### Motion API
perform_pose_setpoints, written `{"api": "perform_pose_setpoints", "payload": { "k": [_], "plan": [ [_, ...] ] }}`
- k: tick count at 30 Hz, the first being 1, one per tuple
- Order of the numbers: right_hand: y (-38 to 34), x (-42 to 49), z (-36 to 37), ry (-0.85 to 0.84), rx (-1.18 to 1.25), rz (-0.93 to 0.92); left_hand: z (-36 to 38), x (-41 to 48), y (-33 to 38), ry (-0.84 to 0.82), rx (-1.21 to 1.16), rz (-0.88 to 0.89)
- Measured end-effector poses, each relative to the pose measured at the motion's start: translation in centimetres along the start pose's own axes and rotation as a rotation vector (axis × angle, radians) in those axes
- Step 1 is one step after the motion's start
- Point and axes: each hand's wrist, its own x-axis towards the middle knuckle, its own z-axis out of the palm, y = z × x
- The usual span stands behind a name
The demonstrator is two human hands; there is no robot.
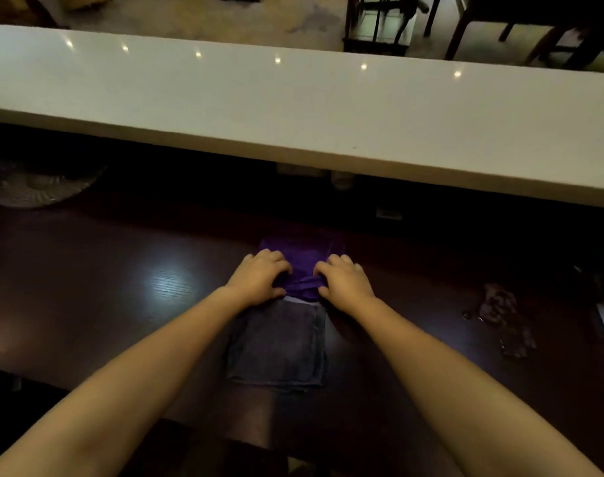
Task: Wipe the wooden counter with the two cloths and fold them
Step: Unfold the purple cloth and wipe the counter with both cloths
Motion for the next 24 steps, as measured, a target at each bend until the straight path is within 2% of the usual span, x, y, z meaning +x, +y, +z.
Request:
{"api": "perform_pose_setpoints", "payload": {
  "k": [6,10,12,14,17,20,24],
  "plan": [
    [0.2,0.4,-0.7,-0.012,0.122,0.115,-0.1,0.9,0.1,0.111,0.083,0.072],
    [-0.6,-0.4,-1.2,-0.040,0.103,0.065,-1.4,1.4,0.8,0.186,-0.102,0.066],
    [-1.2,-0.6,-1.6,0.033,0.109,0.093,-2.9,1.8,1.6,0.200,-0.224,0.078],
    [-1.2,-0.8,-2.3,0.152,0.158,0.158,-4.8,2.3,2.6,0.182,-0.278,0.123],
    [0.0,-1.8,-4.1,0.282,0.381,0.200,-7.2,2.9,3.8,0.143,-0.298,0.203],
    [2.4,-3.9,-6.3,0.268,0.525,0.182,-9.1,3.1,5.2,0.079,-0.335,0.302],
    [6.1,-8.1,-9.5,0.185,0.592,0.128,-10.2,3.5,8.3,-0.065,-0.301,0.496]
  ]
}}
